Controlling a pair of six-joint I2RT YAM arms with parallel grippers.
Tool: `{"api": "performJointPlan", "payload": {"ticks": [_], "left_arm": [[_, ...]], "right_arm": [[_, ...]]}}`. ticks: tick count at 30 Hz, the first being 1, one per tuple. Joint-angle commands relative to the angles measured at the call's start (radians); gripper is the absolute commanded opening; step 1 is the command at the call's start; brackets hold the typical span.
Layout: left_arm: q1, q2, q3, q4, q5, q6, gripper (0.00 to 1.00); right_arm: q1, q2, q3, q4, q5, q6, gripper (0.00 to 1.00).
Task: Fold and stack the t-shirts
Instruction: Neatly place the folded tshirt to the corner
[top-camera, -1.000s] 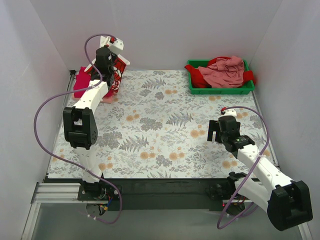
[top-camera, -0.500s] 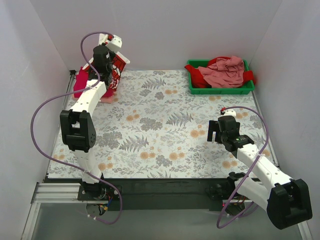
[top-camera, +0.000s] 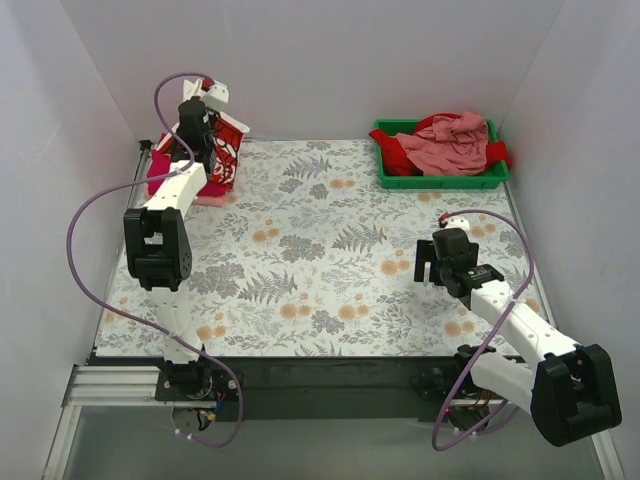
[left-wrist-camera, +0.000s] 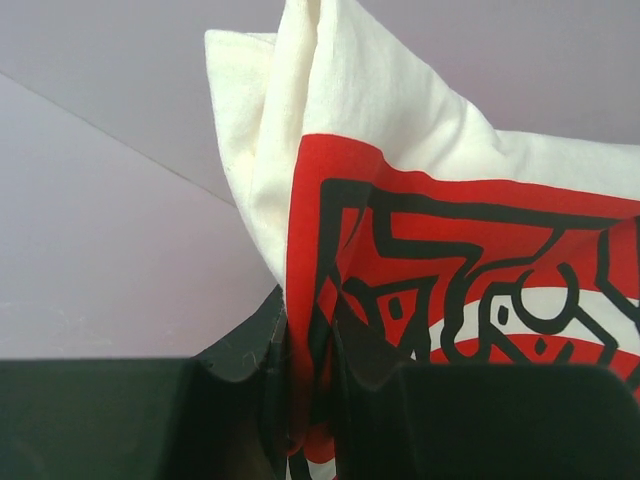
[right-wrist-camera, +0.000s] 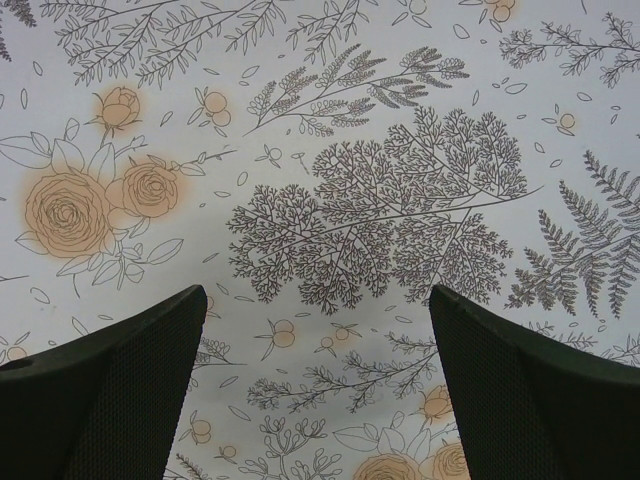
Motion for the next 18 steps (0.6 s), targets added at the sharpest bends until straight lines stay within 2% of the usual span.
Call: {"api": "performJointPlan", "payload": {"ticks": [1, 18], "left_arm": [[0.029, 0.040, 0.051, 0.073, -0.010, 0.006, 0.00], [0.161, 0.261, 0.149, 0.135, 0.007, 0.010, 0.00]], "right_arm": [[-0.003, 0.011, 0.049, 0.003, 0.033, -0.017, 0.98], [-0.010, 0.058, 0.089, -0.002, 0.074, -0.029, 0.98]]}}
